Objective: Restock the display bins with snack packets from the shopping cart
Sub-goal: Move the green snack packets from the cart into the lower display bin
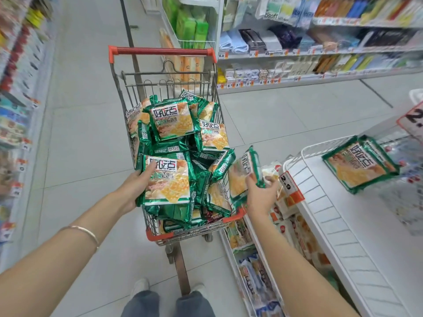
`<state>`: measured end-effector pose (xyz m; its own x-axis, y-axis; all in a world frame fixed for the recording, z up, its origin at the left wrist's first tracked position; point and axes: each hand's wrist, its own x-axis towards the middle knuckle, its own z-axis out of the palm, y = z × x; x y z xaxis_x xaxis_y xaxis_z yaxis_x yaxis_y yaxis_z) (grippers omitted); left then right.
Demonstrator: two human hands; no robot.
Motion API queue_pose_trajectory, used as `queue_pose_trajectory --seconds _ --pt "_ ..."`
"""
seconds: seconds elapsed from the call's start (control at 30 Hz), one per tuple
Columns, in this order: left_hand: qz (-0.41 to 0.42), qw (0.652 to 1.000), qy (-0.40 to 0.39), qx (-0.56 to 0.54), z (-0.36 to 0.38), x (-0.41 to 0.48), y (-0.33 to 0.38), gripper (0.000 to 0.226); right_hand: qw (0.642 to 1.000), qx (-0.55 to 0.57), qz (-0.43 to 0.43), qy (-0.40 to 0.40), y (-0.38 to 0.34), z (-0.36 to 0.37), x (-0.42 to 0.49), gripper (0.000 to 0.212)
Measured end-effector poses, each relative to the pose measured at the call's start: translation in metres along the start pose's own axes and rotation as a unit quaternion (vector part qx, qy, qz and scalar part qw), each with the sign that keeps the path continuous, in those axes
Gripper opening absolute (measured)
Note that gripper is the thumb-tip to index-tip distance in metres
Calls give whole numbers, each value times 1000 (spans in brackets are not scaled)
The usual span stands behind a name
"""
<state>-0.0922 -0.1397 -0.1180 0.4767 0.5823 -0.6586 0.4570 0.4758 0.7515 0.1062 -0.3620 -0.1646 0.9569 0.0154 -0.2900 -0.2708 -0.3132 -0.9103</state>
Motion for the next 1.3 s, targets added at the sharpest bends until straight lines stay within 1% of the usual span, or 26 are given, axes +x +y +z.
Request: queue_pose_trajectory --seconds 0.03,0.1,0.13,0.2,0.23,0.3,0.4,0.47,0.5,0.53,0.57,0.6,0.67,0.7,0.73,0.77,0.83,0.87,0.9,1.0,1.03,1.1,1.17,1.2,1.23,1.3 --pt "4 1000 -2 22 0 2 3 114 998 51 14 15 -10 -4 2 49" --pt "15 998 0 57 4 2 9 111 990 122 64 -5 -31 -10 3 58" --pt "21 998 -3 67 8 1 13 106 982 161 81 -51 -40 -13 0 49" --pt "21 995 -23 94 21 -5 26 101 957 198 105 -186 -52 -12 -9 14" --pt "16 993 -49 105 25 -8 33 98 945 192 110 -241 -57 -9 -16 9" --pt "3 987 -98 126 34 -14 45 96 934 153 116 -302 -62 0 -33 19" --pt "-30 974 -174 141 43 -17 58 103 935 121 147 -298 -62 11 -53 36" --pt "-67 954 -268 120 52 -14 62 107 935 81 173 -299 -59 13 -64 61" --pt "-69 938 -315 125 59 -18 66 94 933 82 182 -299 -54 9 -67 76" --pt "-56 923 -352 148 67 -22 71 77 933 96 184 -294 -49 2 -65 83" --pt "-40 909 -372 181 77 -23 76 71 932 108 192 -286 -54 -9 -71 80" --pt "-13 899 -380 216 89 -25 81 83 931 132 218 -263 -56 -17 -69 71" --pt "35 879 -397 264 119 -20 93 119 928 193 213 -237 -54 -47 -64 50" --pt "66 865 -401 293 137 -19 99 122 931 215 195 -221 -54 -66 -61 47" --pt "95 849 -409 320 159 -20 105 112 934 234 165 -212 -58 -84 -58 46" --pt "121 836 -417 337 182 -23 111 87 938 246 140 -197 -58 -101 -50 46" --pt "169 812 -449 332 235 -32 124 27 954 244 101 -144 -62 -137 -29 60" --pt "187 799 -468 328 262 -35 131 18 956 253 87 -119 -66 -155 -19 68" --pt "200 786 -485 326 287 -37 139 21 959 255 70 -98 -70 -173 -6 69" --pt "261 748 -502 346 361 -29 157 45 974 221 24 -38 -81 -214 32 35" --pt "281 742 -499 348 383 -24 159 49 979 201 1 -16 -78 -224 50 32" --pt "304 734 -495 353 421 -11 157 57 988 137 -54 47 -67 -238 84 55" --pt "336 727 -474 365 453 6 148 81 990 88 -66 87 -51 -242 112 75" --pt "368 710 -464 382 465 15 142 93 991 79 -58 89 -40 -242 126 79" --pt "405 680 -456 408 476 26 135 103 992 76 -48 83 -27 -242 140 83" --pt "480 591 -426 489 489 40 123 105 993 92 -36 70 -7 -236 159 82"
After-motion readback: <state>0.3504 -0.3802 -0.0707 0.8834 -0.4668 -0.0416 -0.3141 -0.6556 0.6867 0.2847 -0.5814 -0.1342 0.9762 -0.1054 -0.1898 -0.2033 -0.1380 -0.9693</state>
